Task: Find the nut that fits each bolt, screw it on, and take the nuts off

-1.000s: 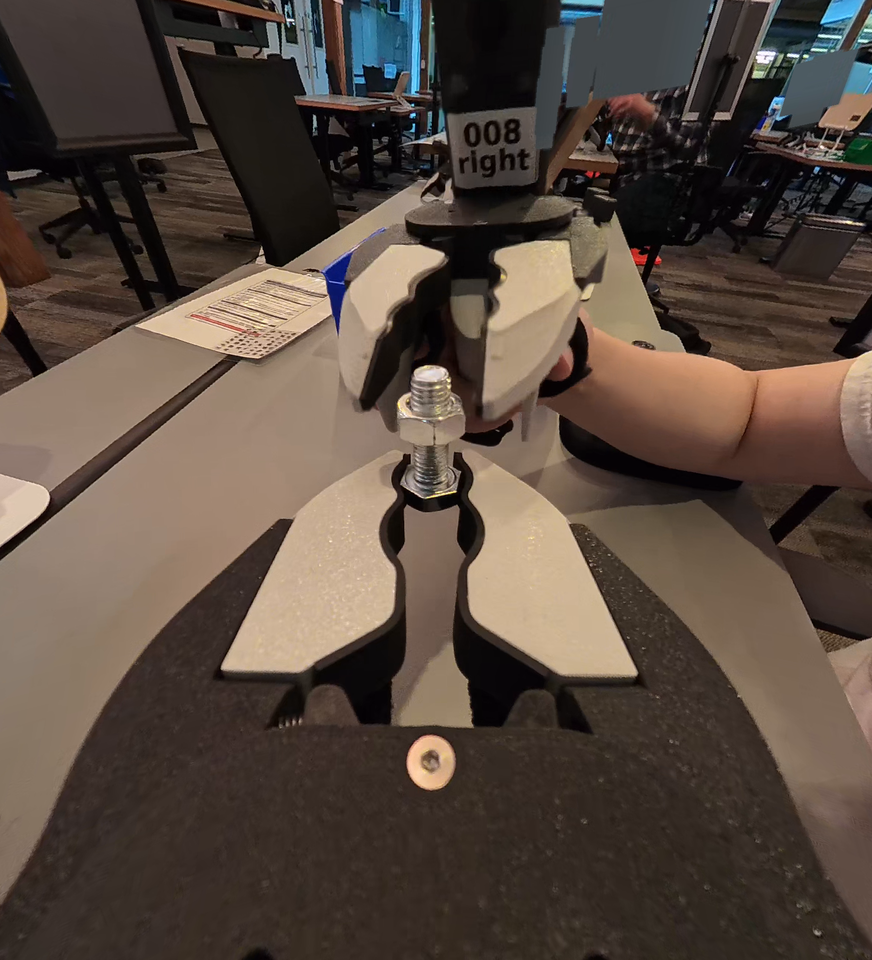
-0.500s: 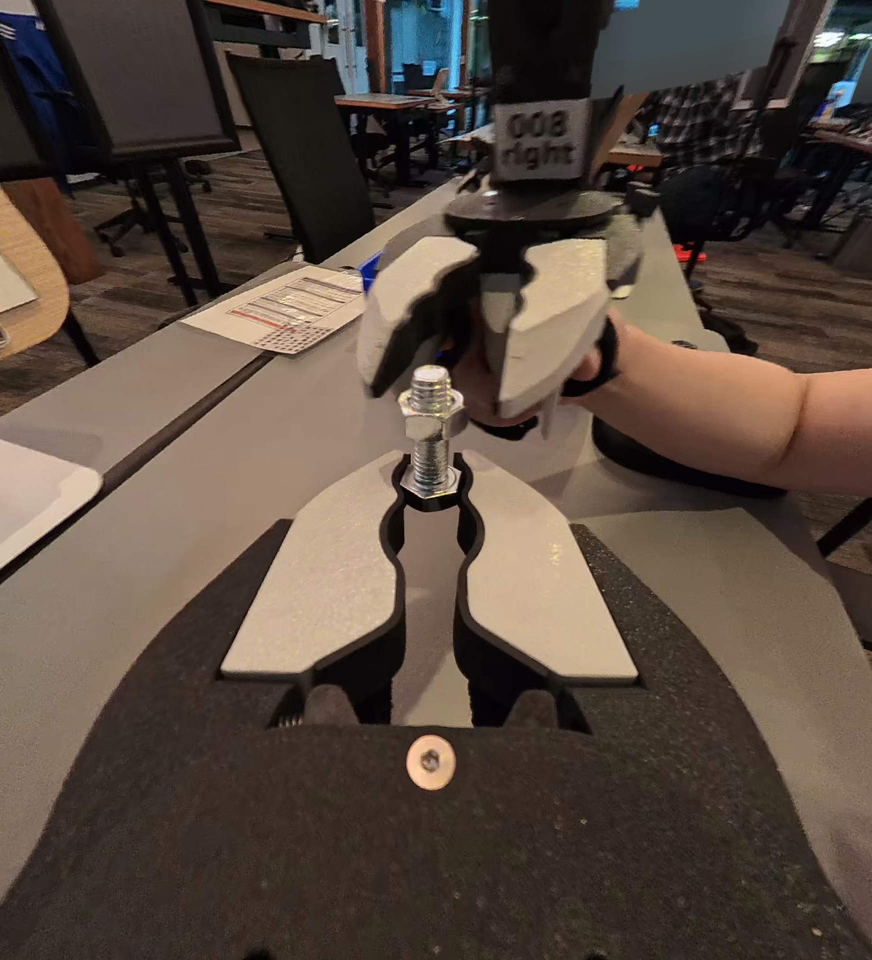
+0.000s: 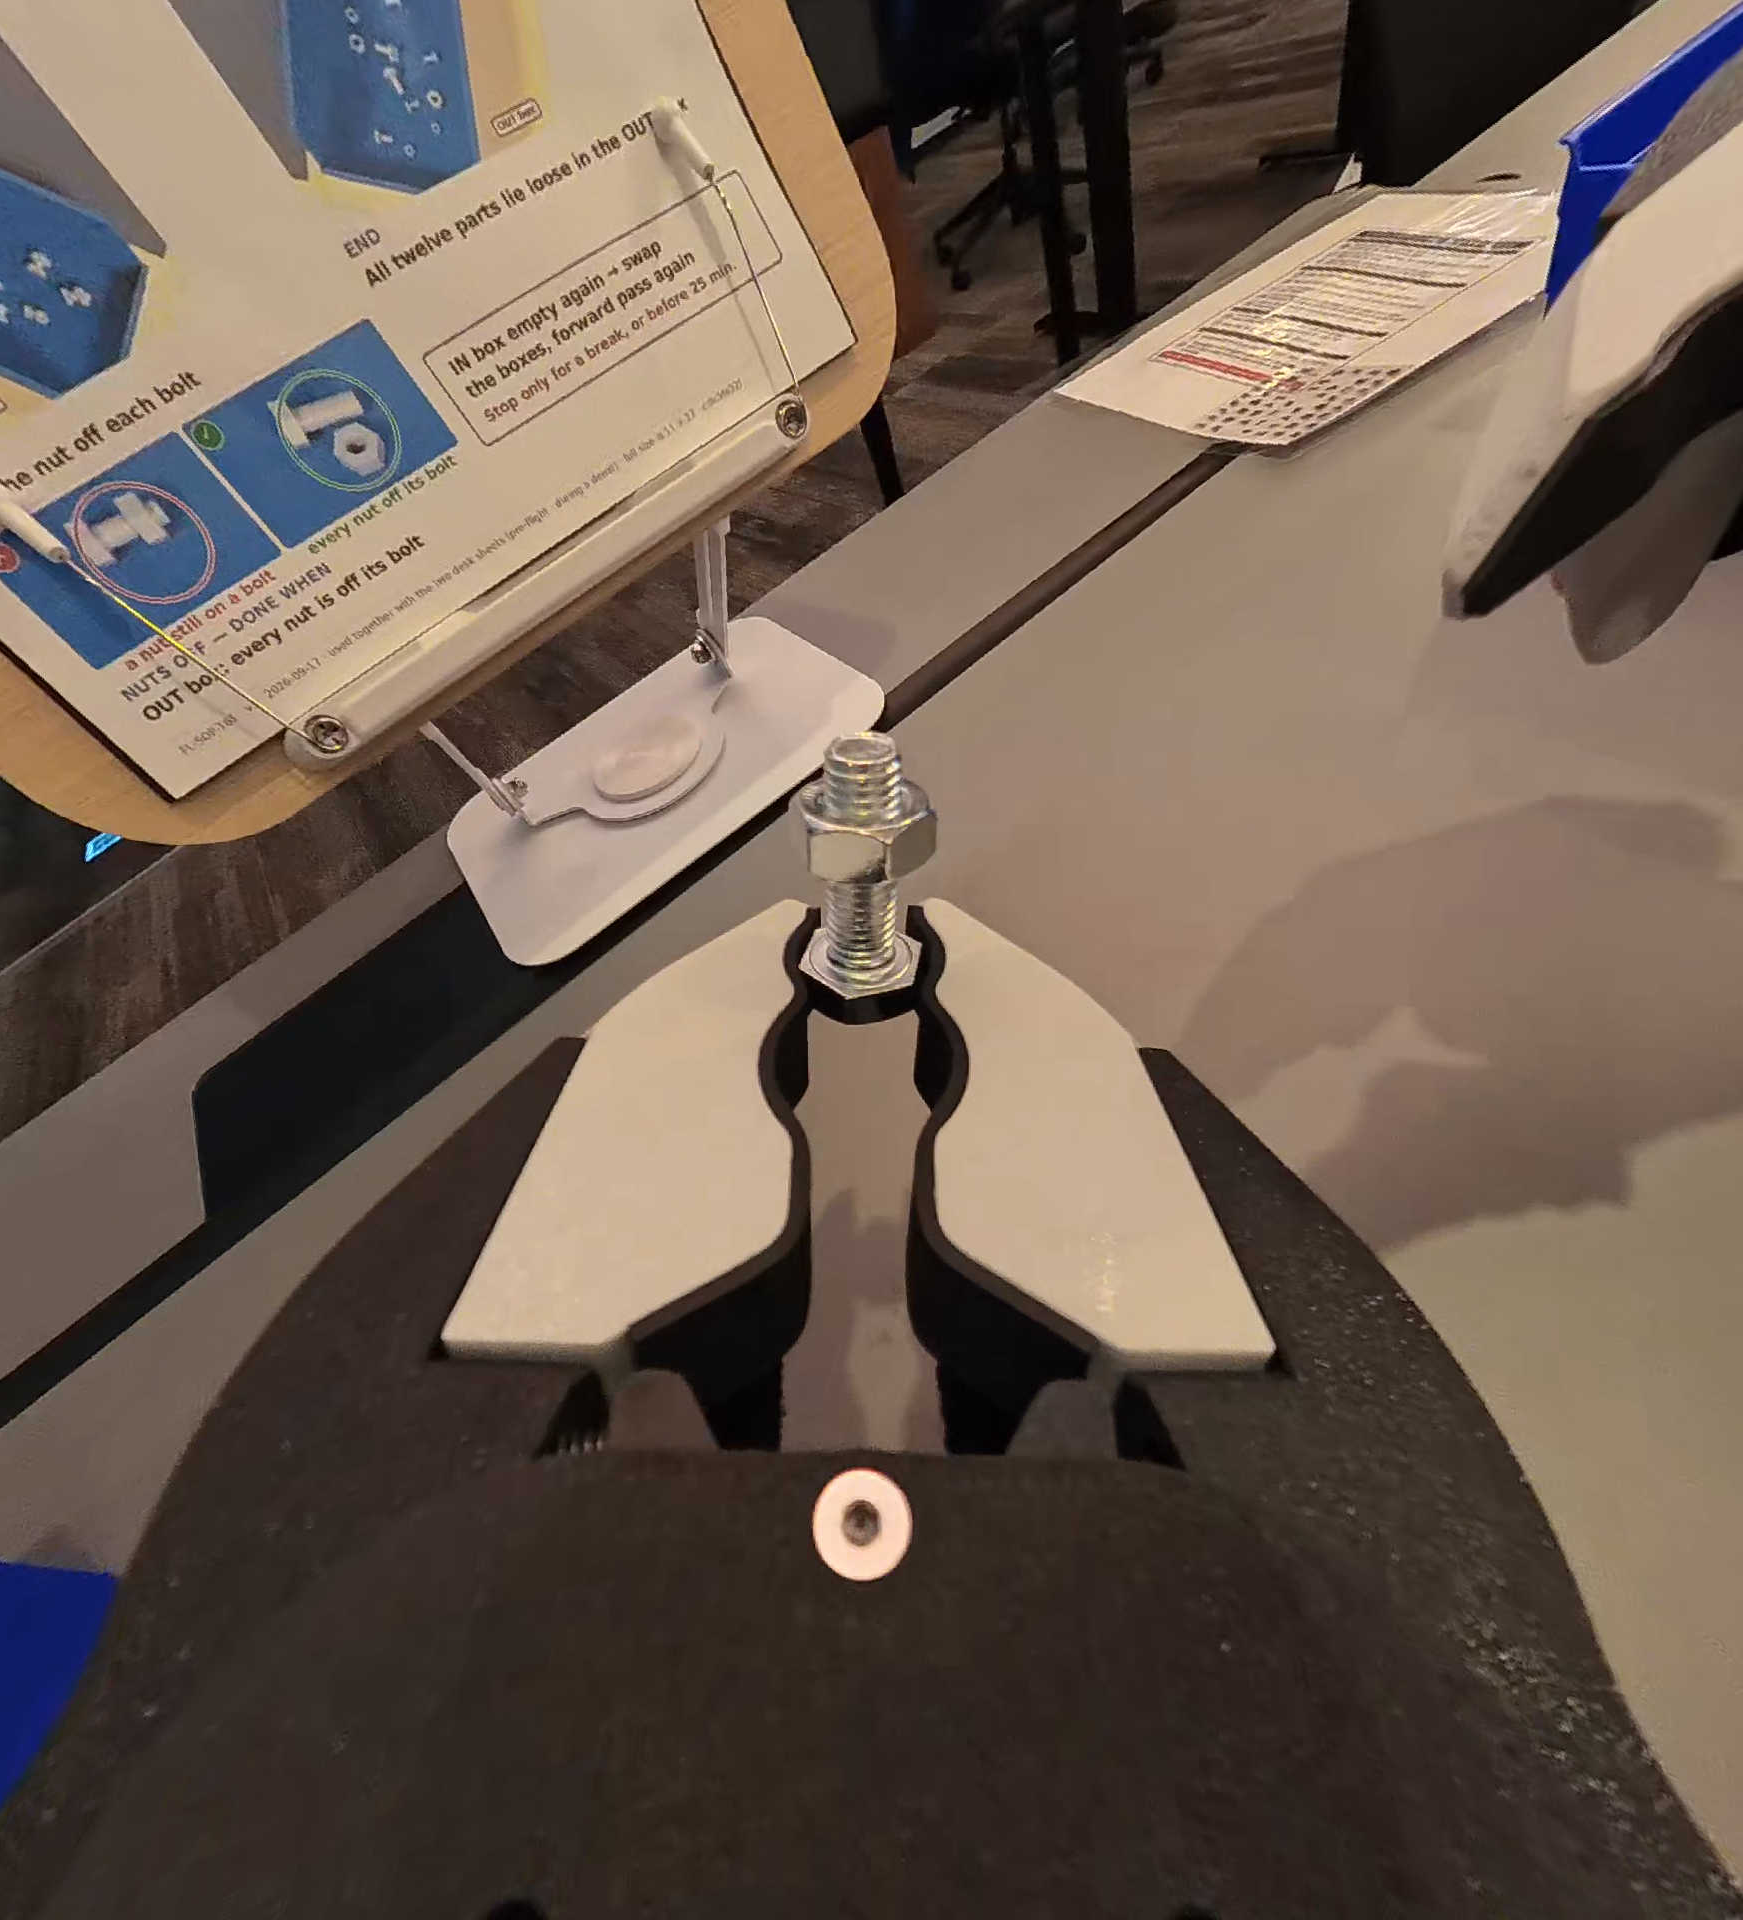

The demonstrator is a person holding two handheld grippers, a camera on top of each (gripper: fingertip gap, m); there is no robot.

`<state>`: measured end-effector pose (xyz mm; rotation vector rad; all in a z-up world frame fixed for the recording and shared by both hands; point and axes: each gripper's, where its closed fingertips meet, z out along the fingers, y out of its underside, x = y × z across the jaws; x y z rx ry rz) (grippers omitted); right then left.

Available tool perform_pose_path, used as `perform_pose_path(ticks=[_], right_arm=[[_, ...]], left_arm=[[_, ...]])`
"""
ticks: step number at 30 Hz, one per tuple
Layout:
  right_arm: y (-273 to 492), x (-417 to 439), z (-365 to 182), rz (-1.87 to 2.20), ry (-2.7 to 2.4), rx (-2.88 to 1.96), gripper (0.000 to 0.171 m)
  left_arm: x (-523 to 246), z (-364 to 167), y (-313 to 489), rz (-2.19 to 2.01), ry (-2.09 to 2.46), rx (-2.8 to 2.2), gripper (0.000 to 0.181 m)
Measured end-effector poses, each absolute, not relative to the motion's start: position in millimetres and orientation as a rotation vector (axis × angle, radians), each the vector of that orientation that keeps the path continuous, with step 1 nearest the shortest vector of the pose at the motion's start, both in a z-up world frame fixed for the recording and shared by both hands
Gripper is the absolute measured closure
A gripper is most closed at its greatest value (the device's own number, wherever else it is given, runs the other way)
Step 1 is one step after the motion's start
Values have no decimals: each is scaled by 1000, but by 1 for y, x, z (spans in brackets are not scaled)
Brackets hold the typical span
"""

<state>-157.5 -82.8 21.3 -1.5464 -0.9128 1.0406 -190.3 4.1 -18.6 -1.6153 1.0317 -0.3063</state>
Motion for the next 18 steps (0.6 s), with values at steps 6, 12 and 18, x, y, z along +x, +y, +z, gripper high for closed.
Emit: perform_pose_path(ticks=[6,12,18], right_arm=[[-82,-162,11,1000,-945,-1579,138],[-79,-160,11,973,-931,-1580,137],[-68,-155,14,879,-859,-1584,134]], left_arm=[[-188,-17,1,-317,1042,-1612,166],[-183,-20,-4,-328,1064,-1612,166],[-156,-18,-39,-537,1186,-1552,166]])
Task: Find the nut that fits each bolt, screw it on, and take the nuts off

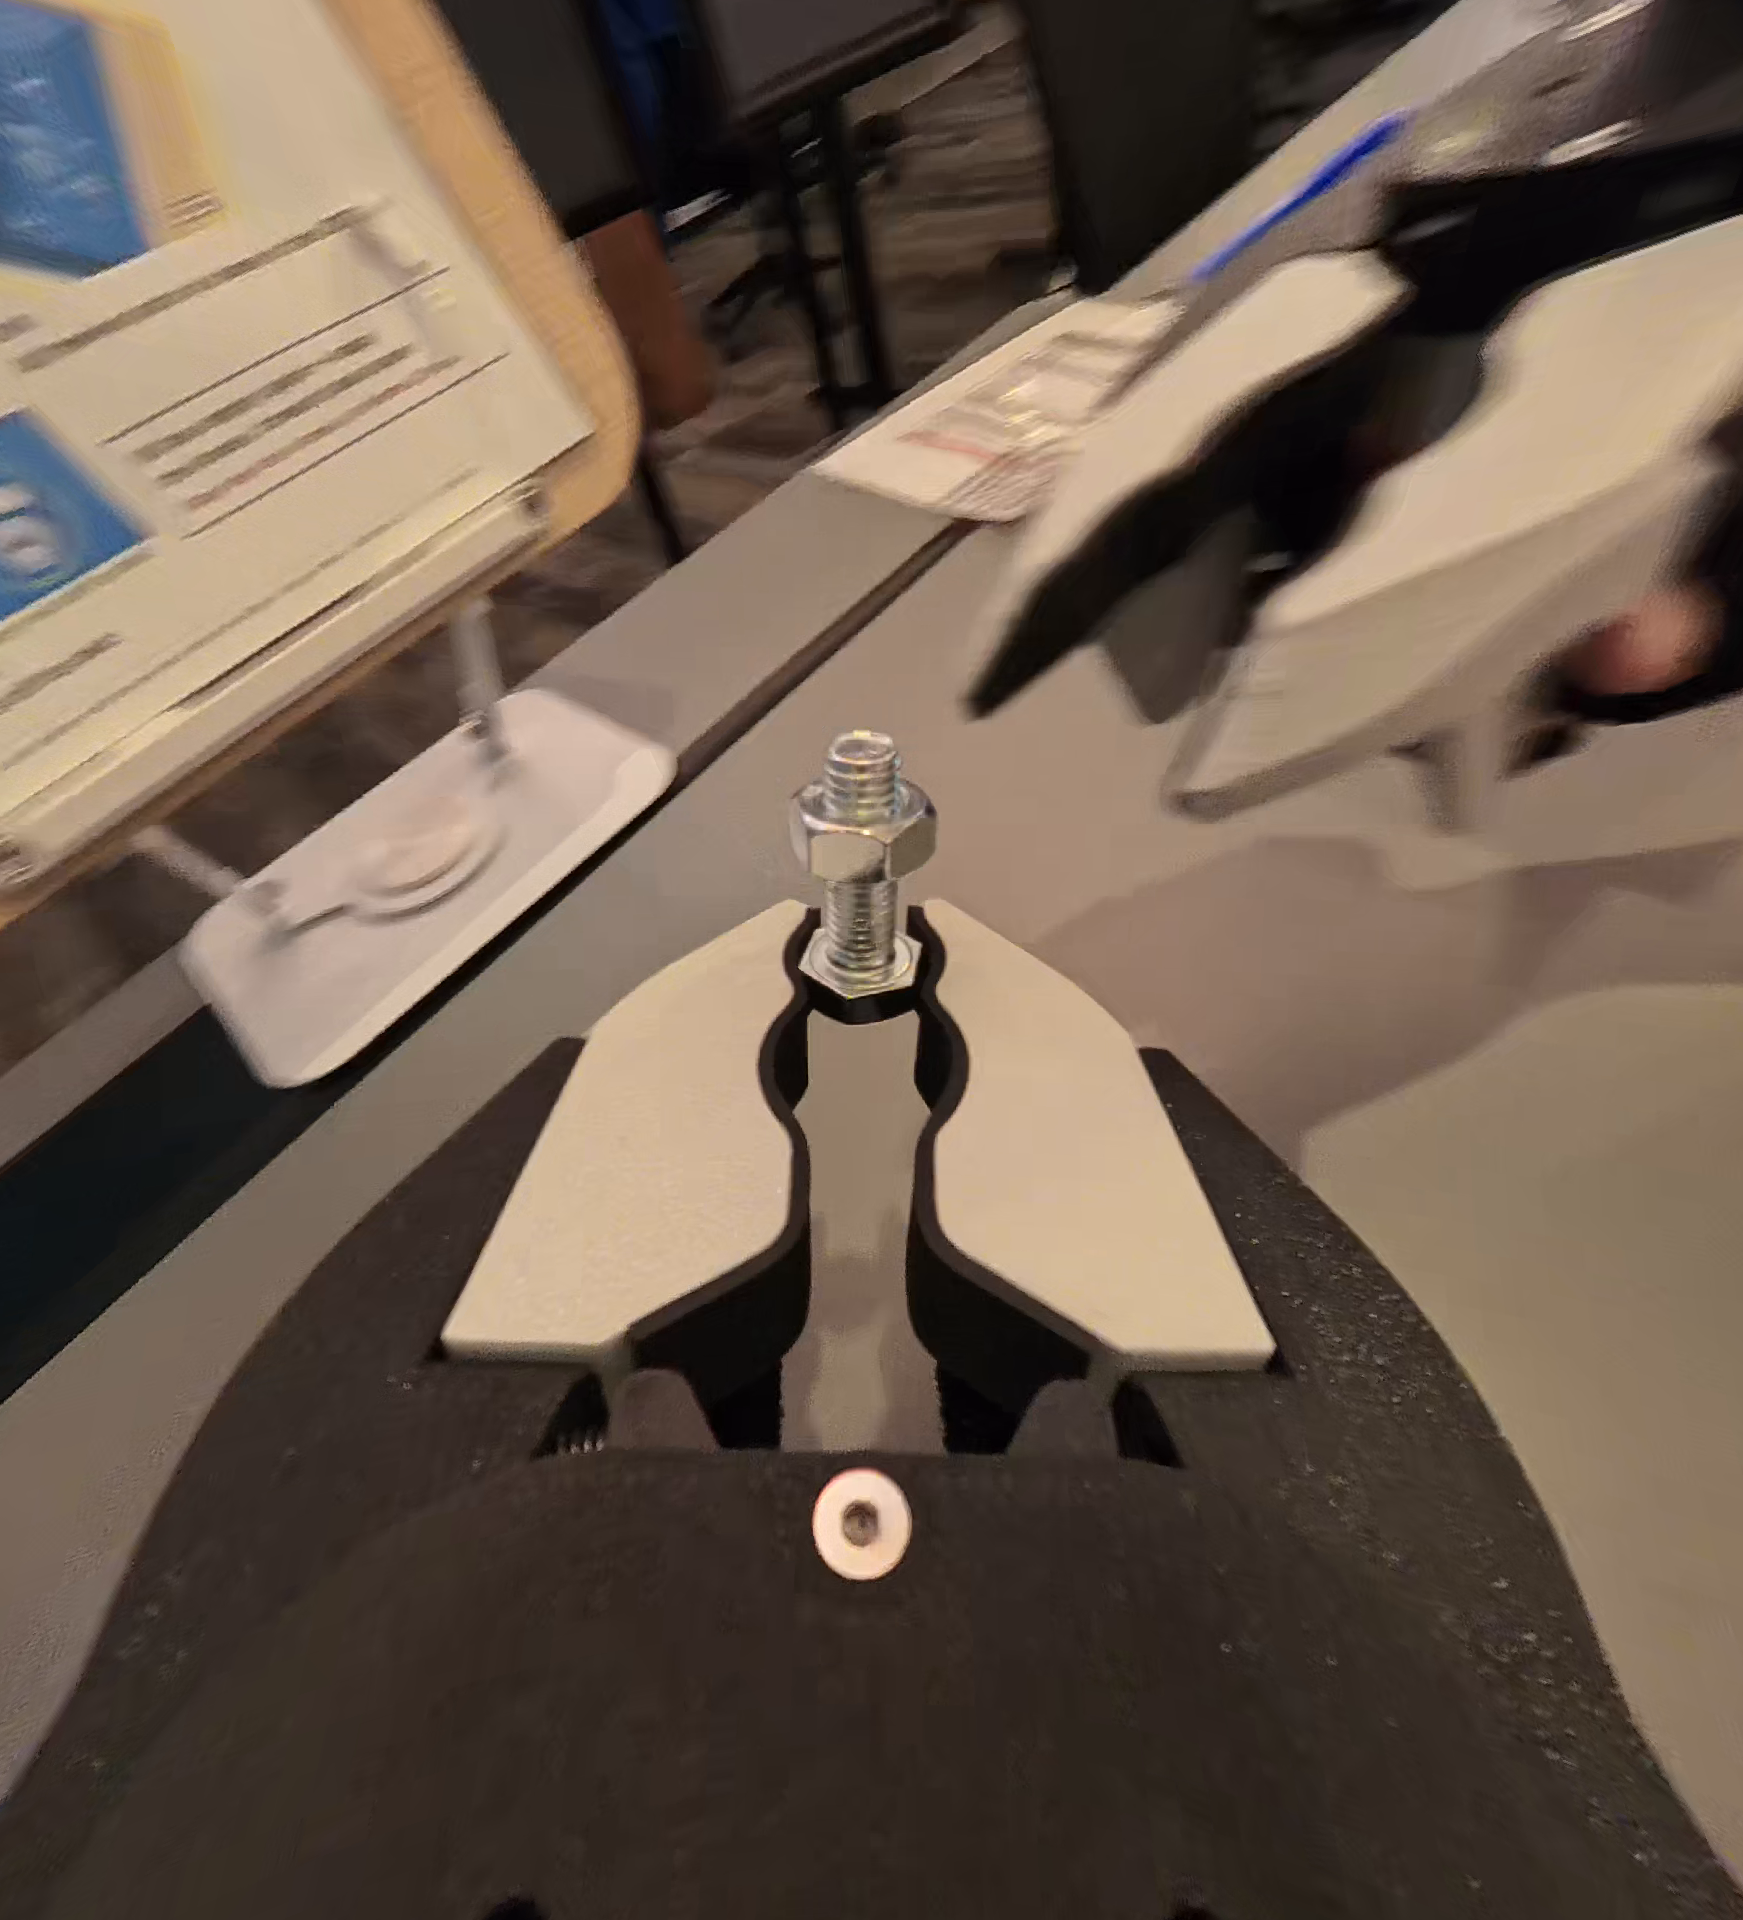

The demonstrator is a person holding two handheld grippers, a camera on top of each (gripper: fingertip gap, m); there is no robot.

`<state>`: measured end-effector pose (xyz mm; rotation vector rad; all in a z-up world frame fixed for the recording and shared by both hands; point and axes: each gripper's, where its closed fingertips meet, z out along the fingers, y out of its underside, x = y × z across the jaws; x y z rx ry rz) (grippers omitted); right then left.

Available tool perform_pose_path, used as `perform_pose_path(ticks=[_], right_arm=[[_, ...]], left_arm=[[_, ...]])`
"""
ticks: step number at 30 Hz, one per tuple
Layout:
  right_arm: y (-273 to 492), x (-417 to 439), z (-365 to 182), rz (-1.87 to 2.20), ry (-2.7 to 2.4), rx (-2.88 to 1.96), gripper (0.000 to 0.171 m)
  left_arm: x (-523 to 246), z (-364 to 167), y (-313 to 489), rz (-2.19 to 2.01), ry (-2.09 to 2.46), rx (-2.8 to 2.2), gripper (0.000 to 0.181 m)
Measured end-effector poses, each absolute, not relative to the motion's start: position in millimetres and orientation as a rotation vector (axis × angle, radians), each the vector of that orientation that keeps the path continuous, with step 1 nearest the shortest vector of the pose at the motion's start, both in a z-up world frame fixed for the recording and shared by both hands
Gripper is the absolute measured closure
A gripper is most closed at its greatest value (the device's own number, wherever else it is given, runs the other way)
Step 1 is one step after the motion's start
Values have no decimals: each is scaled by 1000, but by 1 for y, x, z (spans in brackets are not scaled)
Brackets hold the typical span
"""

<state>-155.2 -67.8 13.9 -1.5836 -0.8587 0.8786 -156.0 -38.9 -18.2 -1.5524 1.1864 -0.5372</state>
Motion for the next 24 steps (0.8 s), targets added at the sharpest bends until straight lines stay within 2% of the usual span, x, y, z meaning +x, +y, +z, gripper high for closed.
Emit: perform_pose_path(ticks=[5,9,24], right_arm=[[-75,-157,37,863,-834,-1504,126],[-77,-160,33,847,-855,-1528,123],[-83,-165,33,960,-873,-1518,124]], left_arm=[[-139,-18,-68,-601,1283,-1506,166],[-136,-13,-77,-628,1285,-1486,166],[-135,-1,-86,-1005,1177,-1545,166]])
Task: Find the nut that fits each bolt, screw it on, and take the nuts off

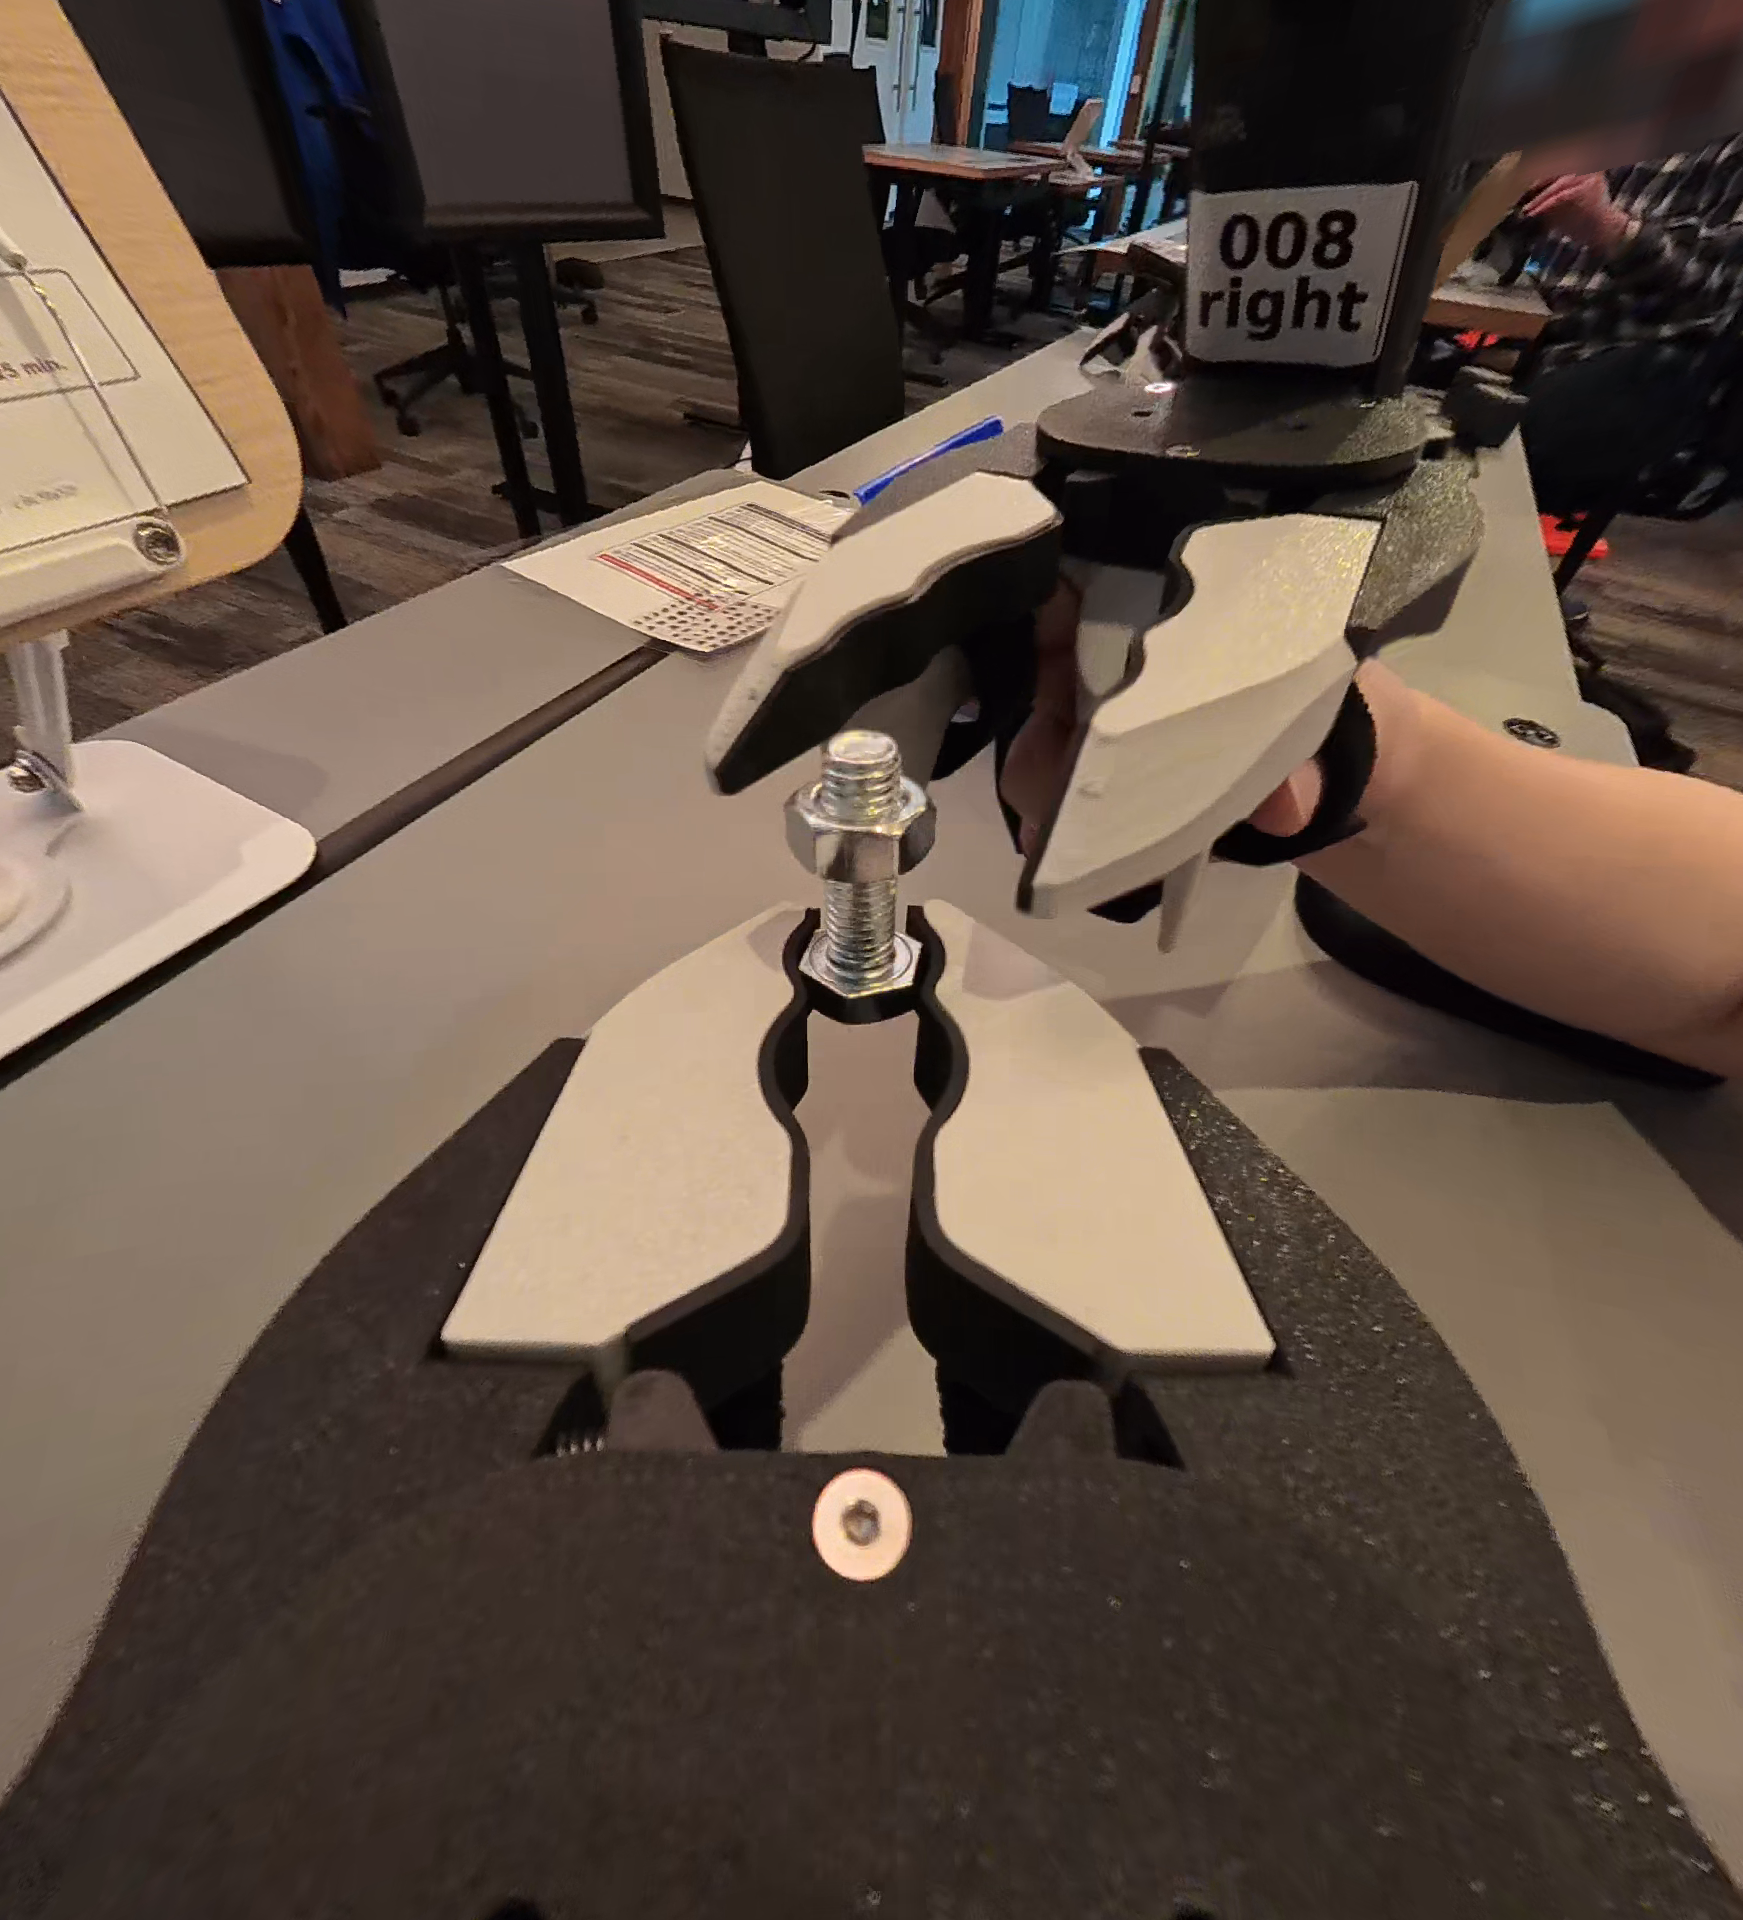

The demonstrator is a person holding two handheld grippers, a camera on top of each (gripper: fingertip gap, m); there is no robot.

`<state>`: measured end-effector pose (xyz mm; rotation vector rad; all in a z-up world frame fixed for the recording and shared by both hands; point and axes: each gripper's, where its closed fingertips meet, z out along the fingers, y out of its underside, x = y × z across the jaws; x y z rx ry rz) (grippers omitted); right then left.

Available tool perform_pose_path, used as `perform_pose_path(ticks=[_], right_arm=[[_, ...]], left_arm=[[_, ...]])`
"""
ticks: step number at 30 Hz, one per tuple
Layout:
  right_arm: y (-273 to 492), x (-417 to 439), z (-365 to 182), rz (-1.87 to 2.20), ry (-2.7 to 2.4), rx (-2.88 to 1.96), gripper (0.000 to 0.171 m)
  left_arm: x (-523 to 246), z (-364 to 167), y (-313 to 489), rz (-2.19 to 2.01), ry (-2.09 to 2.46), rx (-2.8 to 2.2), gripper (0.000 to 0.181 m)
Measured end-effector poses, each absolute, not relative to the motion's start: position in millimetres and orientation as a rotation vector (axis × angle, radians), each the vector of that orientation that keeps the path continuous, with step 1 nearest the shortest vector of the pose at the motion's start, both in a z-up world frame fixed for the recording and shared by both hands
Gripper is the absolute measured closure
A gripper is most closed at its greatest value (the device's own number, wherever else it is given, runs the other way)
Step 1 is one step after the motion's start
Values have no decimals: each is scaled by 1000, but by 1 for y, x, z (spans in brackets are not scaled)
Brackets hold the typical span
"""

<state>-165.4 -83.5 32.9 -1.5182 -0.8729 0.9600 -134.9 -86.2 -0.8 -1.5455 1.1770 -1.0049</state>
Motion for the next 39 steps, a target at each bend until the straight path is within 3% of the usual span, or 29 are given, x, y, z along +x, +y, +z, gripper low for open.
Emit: perform_pose_path(ticks=[39], right_arm=[[-80,-149,39,1013,-846,-1503,130]], left_arm=[[-132,2,-93,-1069,1180,-1535,166]])
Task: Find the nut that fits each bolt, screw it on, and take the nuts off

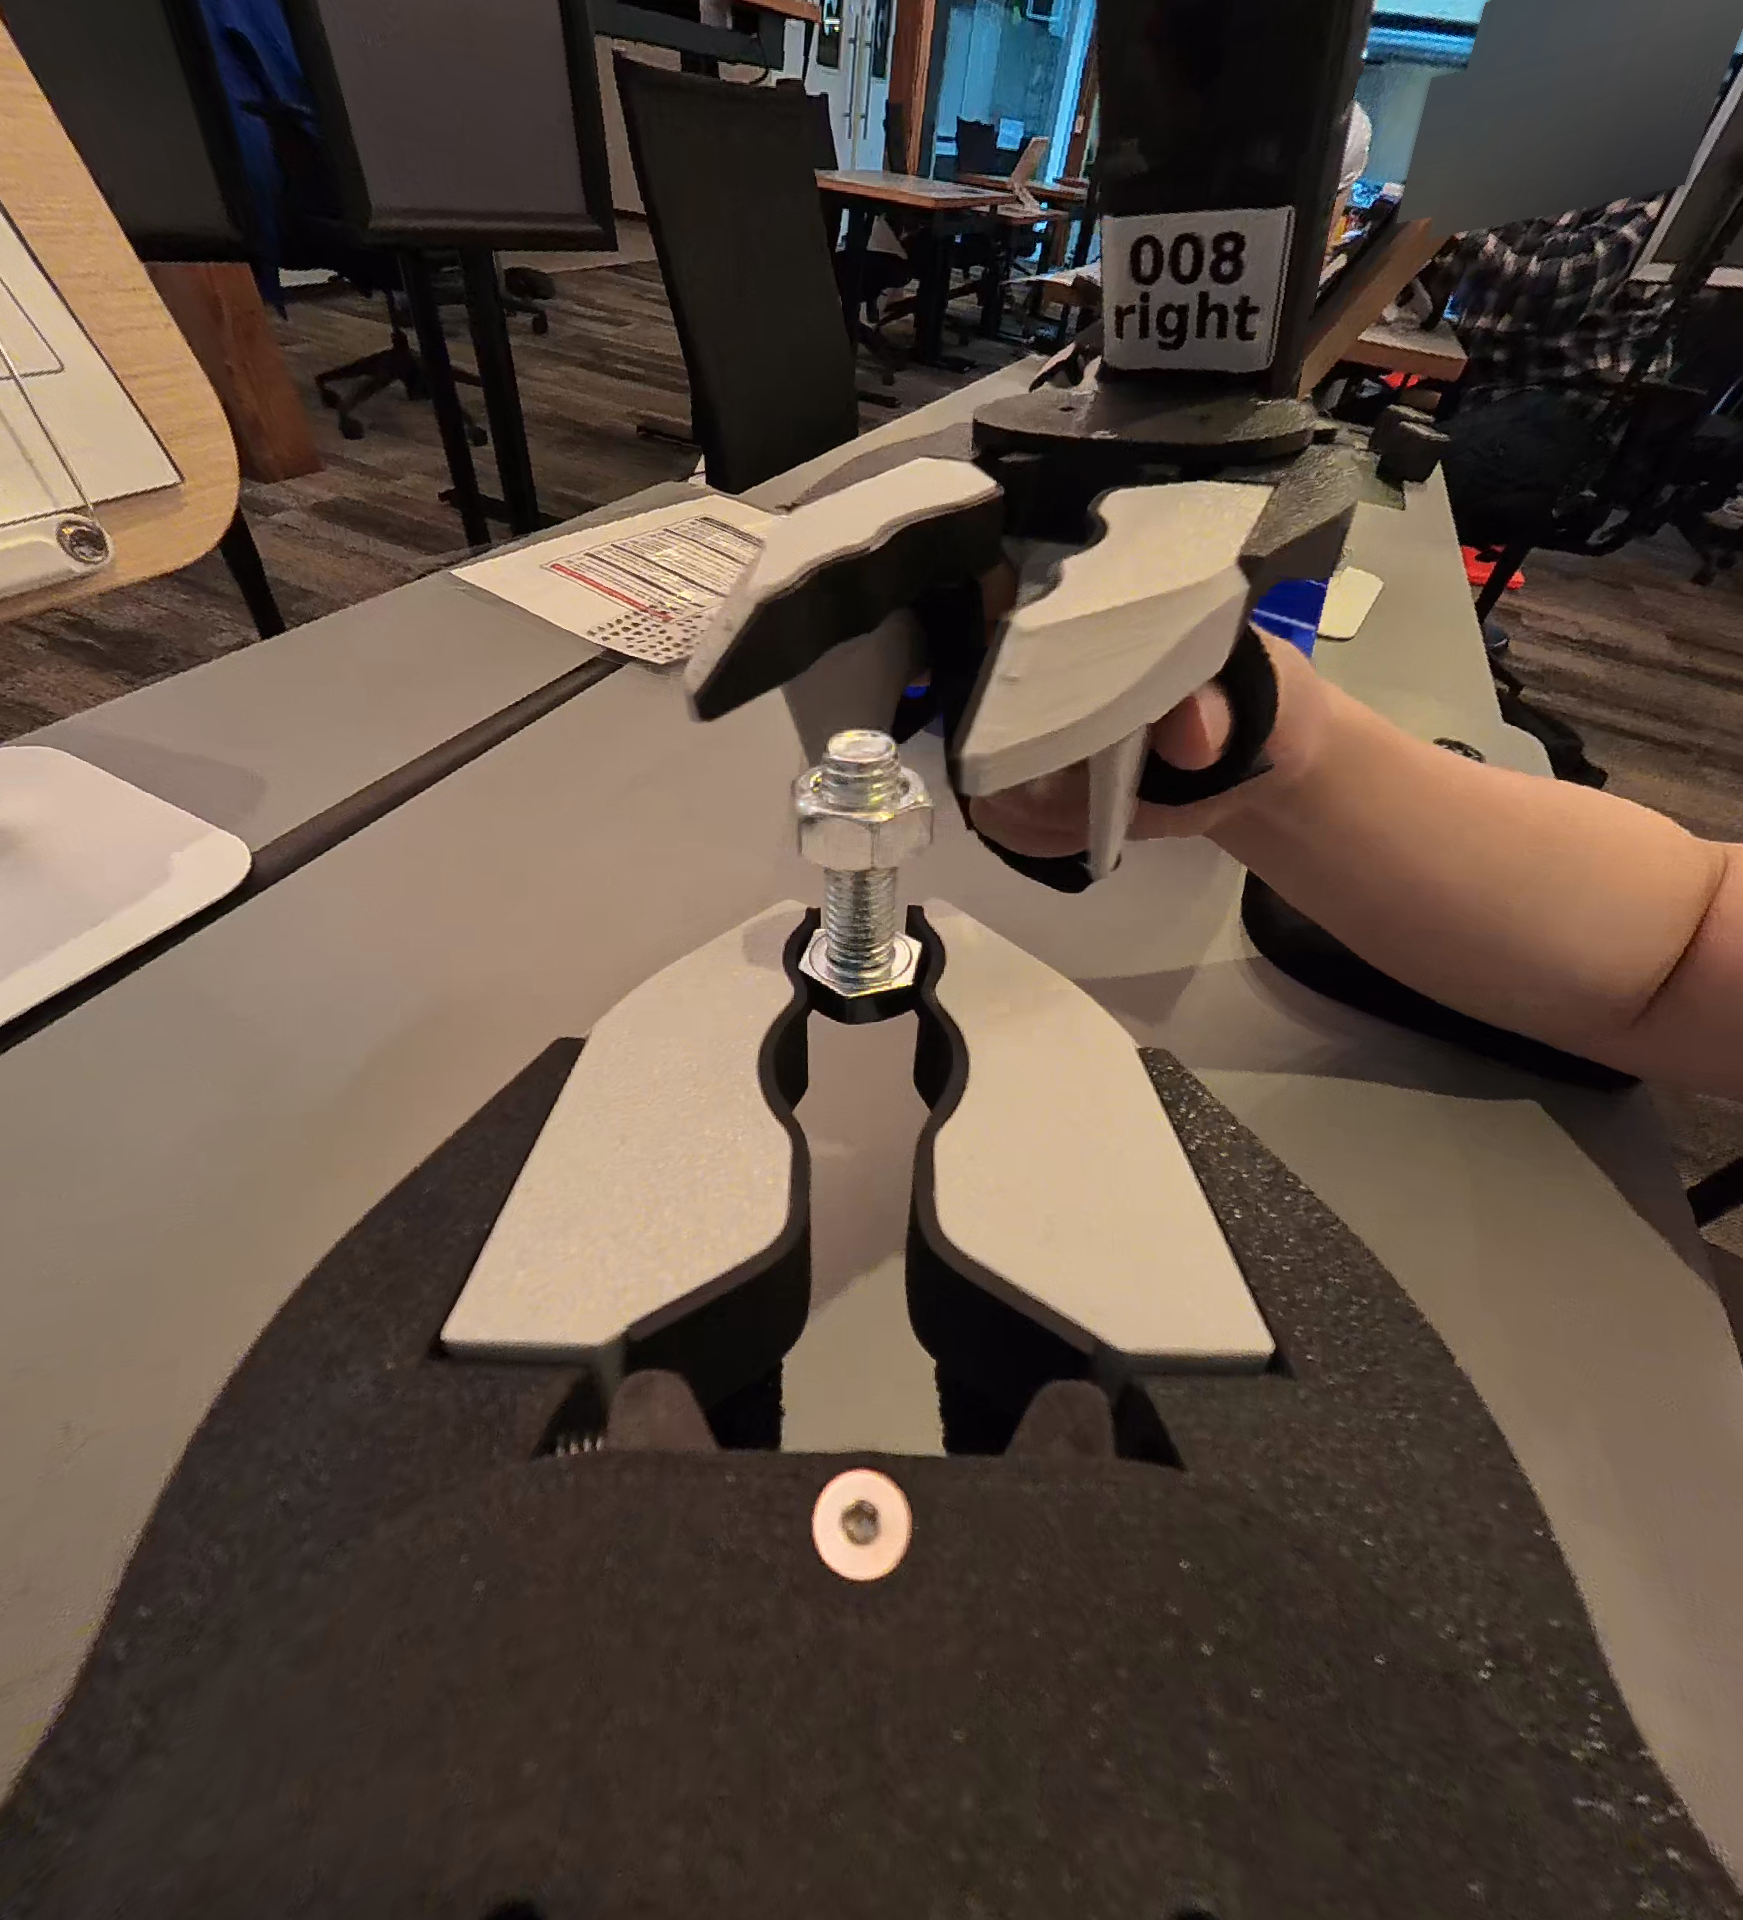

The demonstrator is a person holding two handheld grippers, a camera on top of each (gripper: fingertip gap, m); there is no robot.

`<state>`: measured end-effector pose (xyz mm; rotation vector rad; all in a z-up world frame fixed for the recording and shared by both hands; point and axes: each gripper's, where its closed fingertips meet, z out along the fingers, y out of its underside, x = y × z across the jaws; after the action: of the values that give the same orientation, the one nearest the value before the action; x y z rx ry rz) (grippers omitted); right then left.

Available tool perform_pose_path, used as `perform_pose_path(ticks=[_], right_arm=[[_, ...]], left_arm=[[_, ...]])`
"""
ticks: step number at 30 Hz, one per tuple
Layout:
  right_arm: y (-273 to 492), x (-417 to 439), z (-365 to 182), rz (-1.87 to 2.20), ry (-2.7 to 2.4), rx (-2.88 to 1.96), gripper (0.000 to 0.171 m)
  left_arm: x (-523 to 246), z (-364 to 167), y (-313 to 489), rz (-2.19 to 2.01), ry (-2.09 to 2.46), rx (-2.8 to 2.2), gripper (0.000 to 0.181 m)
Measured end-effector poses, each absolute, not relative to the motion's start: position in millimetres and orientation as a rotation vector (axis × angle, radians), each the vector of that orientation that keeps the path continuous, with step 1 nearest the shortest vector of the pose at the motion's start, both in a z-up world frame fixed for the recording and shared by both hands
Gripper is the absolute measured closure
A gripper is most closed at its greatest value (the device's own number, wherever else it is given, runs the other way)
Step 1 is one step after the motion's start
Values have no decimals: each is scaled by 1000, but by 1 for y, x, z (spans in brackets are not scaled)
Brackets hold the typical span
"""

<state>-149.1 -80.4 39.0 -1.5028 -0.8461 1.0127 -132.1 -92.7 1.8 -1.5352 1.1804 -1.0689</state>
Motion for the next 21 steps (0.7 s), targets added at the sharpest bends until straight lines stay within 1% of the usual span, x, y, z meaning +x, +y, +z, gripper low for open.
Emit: perform_pose_path(ticks=[5,8,10,13,15,21], right_arm=[[-89,-165,35,952,-921,-1507,129],[-83,-161,34,875,-914,-1518,131],[-80,-155,31,896,-912,-1544,127],[-78,-149,32,954,-873,-1552,132],[-86,-156,34,982,-909,-1534,131],[-87,-165,37,877,-924,-1506,133]], left_arm=[[-129,2,-98,-1062,1205,-1520,166],[-130,0,-97,-1029,1212,-1520,166],[-130,0,-95,-1031,1202,-1526,166],[-132,3,-93,-1064,1180,-1531,166],[-132,3,-92,-1060,1180,-1531,166],[-129,1,-98,-1052,1207,-1521,166]])
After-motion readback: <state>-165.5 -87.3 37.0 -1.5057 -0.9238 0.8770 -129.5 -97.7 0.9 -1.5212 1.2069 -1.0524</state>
